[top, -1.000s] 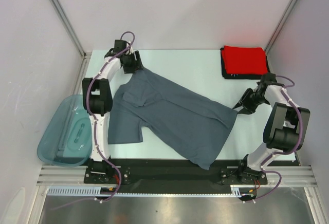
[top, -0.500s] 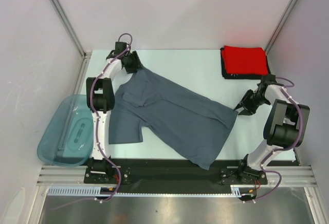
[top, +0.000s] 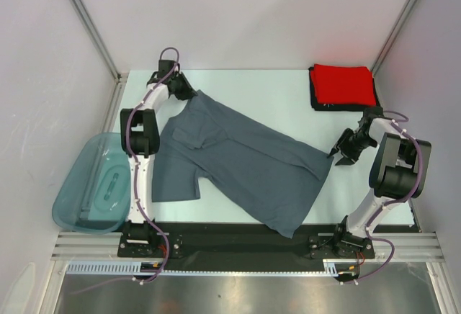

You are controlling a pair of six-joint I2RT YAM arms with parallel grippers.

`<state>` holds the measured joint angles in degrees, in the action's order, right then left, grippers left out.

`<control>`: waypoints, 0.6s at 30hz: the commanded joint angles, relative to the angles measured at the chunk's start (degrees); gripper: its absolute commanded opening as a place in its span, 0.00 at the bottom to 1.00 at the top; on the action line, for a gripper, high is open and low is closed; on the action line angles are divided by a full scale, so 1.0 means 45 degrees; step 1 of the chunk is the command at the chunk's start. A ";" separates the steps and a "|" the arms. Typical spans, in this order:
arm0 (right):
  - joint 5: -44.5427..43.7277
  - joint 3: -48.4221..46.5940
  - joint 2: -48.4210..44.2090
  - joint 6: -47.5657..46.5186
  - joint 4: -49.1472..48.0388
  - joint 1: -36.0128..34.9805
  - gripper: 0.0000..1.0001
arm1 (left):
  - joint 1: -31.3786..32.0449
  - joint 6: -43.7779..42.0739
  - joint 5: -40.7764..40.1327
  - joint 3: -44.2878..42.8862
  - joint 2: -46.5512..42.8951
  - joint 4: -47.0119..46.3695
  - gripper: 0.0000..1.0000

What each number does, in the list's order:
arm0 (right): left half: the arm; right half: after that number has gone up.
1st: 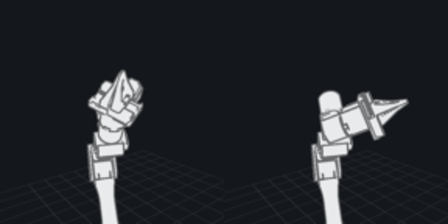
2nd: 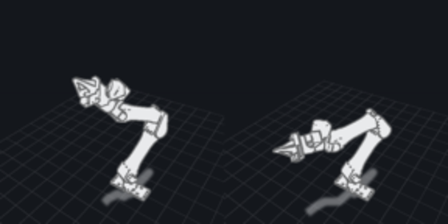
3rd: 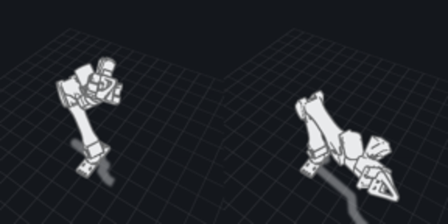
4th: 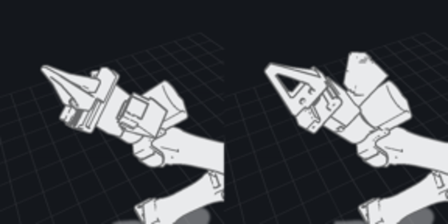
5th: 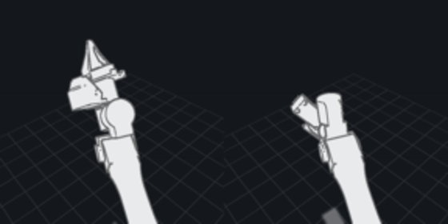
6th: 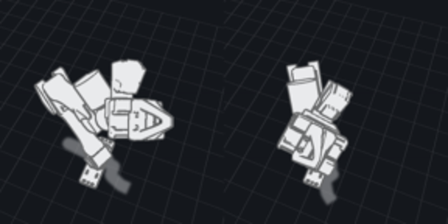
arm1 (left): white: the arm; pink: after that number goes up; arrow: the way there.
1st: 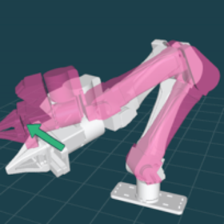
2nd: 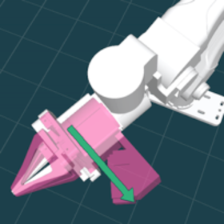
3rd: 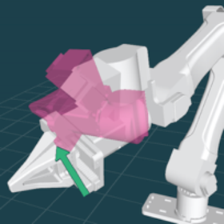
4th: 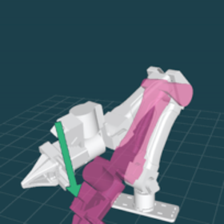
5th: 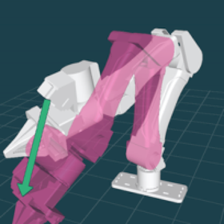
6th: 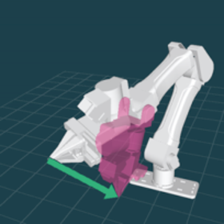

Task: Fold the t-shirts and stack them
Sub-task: Fold the tshirt

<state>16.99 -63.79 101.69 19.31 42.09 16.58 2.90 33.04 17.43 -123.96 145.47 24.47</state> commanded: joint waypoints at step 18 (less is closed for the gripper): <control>0.0268 -0.0220 0.0821 0.0922 -0.1246 0.0065 0.06 | -0.1034 0.3068 0.1907 0.1043 0.0232 -0.3601 0.00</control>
<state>18.61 -64.12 104.90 21.54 38.46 16.34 -0.51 44.18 24.67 -119.35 146.17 13.15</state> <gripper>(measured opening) 0.105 0.006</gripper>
